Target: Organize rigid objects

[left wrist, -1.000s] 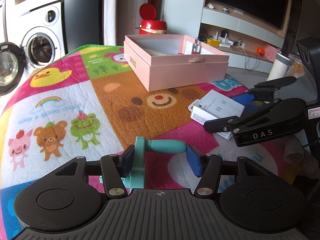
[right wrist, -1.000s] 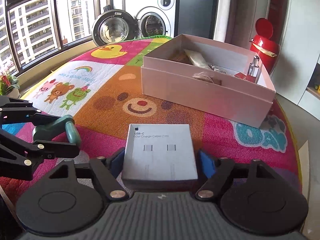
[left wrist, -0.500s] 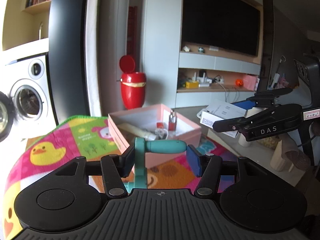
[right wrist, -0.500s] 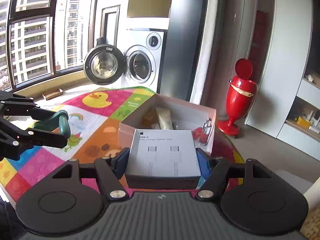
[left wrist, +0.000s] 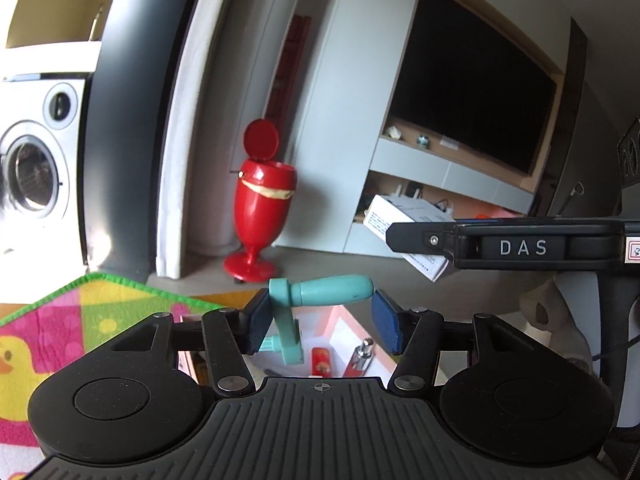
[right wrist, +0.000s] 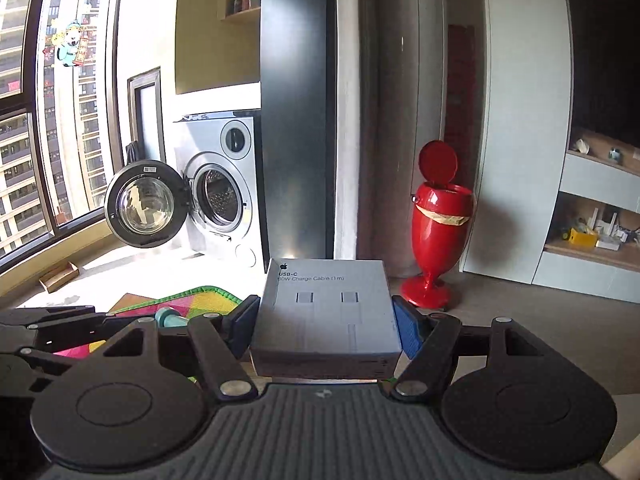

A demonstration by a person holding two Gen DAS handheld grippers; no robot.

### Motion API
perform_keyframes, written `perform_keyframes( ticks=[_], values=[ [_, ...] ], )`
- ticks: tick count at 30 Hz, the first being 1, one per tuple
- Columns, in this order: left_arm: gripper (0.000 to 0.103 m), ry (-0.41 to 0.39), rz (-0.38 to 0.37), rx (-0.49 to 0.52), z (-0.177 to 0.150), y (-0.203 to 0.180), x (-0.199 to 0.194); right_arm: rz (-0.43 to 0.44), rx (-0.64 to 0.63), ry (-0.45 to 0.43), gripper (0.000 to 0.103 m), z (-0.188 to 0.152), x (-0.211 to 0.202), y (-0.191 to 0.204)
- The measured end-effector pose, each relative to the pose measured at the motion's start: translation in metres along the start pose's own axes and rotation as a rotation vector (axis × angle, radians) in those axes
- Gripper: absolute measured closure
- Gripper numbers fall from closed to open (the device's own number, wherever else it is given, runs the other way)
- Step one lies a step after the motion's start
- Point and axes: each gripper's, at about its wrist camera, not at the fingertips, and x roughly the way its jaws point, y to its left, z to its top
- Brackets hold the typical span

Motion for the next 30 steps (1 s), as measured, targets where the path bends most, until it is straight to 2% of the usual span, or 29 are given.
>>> perform_keyframes(
  ticks=[2, 3, 6, 8, 10, 12, 16, 18, 20, 24, 28, 30],
  values=[
    [0.043, 0.107, 0.033, -0.037, -0.012, 0.014, 0.029, 0.017, 0.031, 0.04, 0.033, -0.01, 0.029, -0.002],
    [0.043, 0.149, 0.052, -0.047, -0.018, 0.02, 0.04, 0.019, 0.04, 0.067, 0.027, -0.015, 0.039, -0.003],
    [0.043, 0.198, 0.043, -0.054, -0.033, 0.037, 0.052, -0.017, 0.022, 0.1, 0.023, -0.034, 0.052, 0.001],
    [0.046, 0.186, 0.044, -0.073, -0.037, 0.045, 0.046, -0.046, -0.023, 0.085, 0.023, -0.046, 0.044, 0.005],
    [0.046, 0.14, 0.035, -0.081, -0.039, 0.05, 0.027, -0.074, -0.079, 0.052, 0.02, -0.059, 0.028, 0.013],
    [0.046, 0.1, 0.031, -0.071, -0.038, 0.049, 0.009, -0.086, -0.121, 0.026, 0.014, -0.073, 0.009, 0.019],
    [0.046, 0.055, 0.075, -0.046, -0.046, 0.042, -0.036, -0.081, -0.158, 0.019, 0.007, -0.104, -0.024, 0.029],
    [0.046, 0.068, 0.117, -0.027, -0.06, 0.038, -0.054, -0.08, -0.172, 0.03, 0.002, -0.126, -0.038, 0.034],
    [0.046, 0.1, 0.169, -0.004, -0.078, 0.032, -0.069, -0.084, -0.175, 0.062, 0.002, -0.145, -0.044, 0.04],
    [0.046, 0.167, 0.273, 0.019, -0.121, 0.023, -0.088, -0.058, -0.057, 0.201, 0.002, -0.188, -0.045, 0.045],
    [0.046, 0.231, 0.371, 0.032, -0.155, 0.021, -0.094, -0.083, 0.04, 0.299, 0.002, -0.218, -0.029, 0.047],
    [0.046, 0.259, 0.381, 0.022, -0.164, 0.022, -0.089, -0.098, 0.028, 0.3, 0.0, -0.224, -0.026, 0.052]
  ],
)
